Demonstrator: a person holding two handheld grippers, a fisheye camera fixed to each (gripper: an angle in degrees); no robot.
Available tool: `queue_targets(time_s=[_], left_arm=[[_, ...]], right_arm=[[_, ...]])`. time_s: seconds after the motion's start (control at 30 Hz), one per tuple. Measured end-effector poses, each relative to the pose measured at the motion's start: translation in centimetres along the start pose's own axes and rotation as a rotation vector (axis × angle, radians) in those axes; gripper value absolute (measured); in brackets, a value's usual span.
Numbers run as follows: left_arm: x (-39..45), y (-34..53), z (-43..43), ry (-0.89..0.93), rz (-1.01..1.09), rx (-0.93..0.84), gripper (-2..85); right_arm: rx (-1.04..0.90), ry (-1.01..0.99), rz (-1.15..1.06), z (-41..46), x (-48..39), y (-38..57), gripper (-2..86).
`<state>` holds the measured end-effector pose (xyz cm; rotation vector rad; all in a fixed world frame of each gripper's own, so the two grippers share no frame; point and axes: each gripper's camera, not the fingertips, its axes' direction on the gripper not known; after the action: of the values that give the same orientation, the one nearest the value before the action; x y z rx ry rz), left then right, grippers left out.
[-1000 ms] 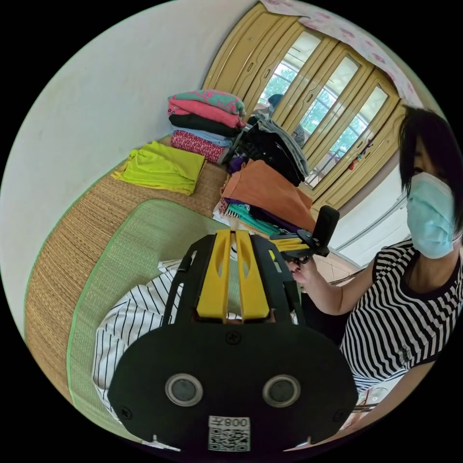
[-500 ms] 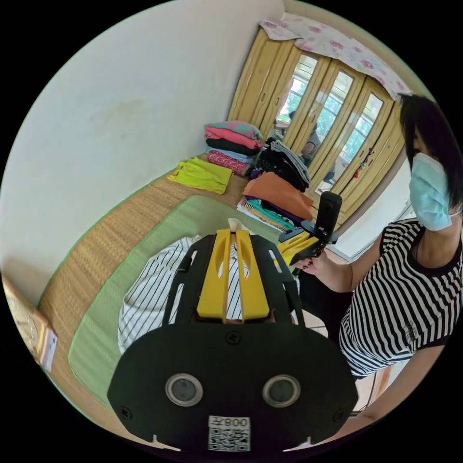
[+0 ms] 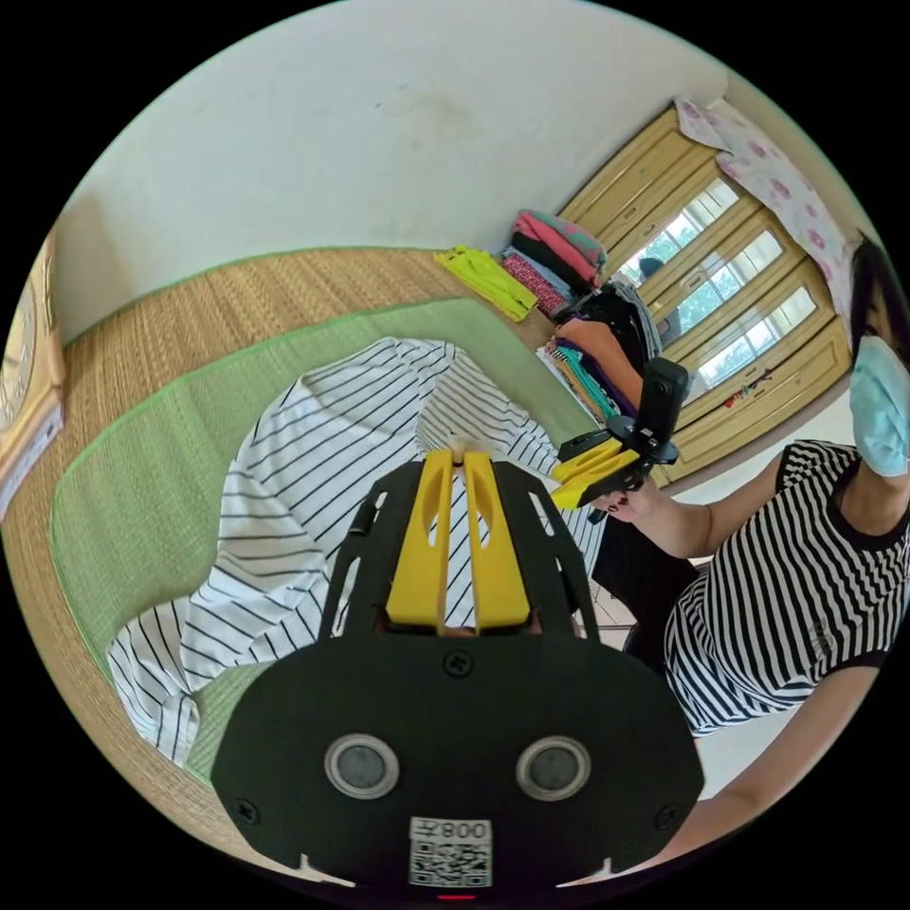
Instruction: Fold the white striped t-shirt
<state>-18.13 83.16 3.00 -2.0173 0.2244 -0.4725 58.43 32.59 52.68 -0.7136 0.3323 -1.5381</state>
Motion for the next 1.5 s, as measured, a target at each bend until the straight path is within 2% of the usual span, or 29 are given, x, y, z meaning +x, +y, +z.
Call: queue_targets(time_s=[0.43,0.57,0.6,0.67,0.73,0.87,0.9,1.03,1.1,1.2,1.3,1.37,1.5], left_arm=[[-10.4,4.4,-0.6,0.023,-0.201,-0.046,1.5],[-11.6,5.4,-2.4,-0.076,-0.274,0.014,0.6],[-11.6,5.5,-2.7,-0.072,-0.280,0.042,0.5],[-11.2,5.2,-2.8,0.048,-0.262,0.122,0.3],[-10.7,4.3,-1.6,0.069,-0.237,0.082,0.3],[-11.0,3.4,1.6,-0.074,-0.236,-0.124,0.2],[-11.1,3.3,1.5,-0.065,-0.235,-0.100,0.2],[-10.8,2.2,-0.1,-0.120,-0.232,-0.037,0.2],[-11.4,1.7,0.8,-0.189,-0.249,-0.130,0.3],[-12.2,1.0,0.0,-0.139,-0.281,-0.076,0.5],[-11.4,-1.3,-0.5,-0.088,-0.214,-0.015,1.2],[-10.5,-4.4,0.8,-0.018,-0.137,0.005,2.5],[-9.2,-10.6,5.1,0.070,-0.009,-0.022,4.7]], right_arm=[[-0.274,-0.023,0.023,16.7,7.0,2.8,1.1],[-0.350,-0.012,0.025,20.0,8.6,3.9,1.2],[-0.361,-0.006,0.027,20.4,8.9,4.1,1.3],[-0.394,0.007,0.046,21.9,10.0,5.1,1.4],[-0.400,0.005,0.062,22.5,10.7,5.6,1.7],[-0.390,-0.005,0.074,22.5,11.5,5.8,2.2],[-0.393,-0.006,0.073,22.4,11.5,5.8,2.3],[-0.353,-0.030,0.062,20.1,11.5,5.8,2.5],[-0.340,-0.042,0.069,19.1,12.2,6.3,2.6],[-0.336,-0.036,0.113,16.0,14.0,7.5,2.6],[-0.246,0.144,0.126,8.0,15.4,8.7,3.3],[-0.183,0.381,0.152,0.8,16.8,9.9,4.8],[-0.191,0.652,0.214,-6.2,19.1,12.0,7.4]])
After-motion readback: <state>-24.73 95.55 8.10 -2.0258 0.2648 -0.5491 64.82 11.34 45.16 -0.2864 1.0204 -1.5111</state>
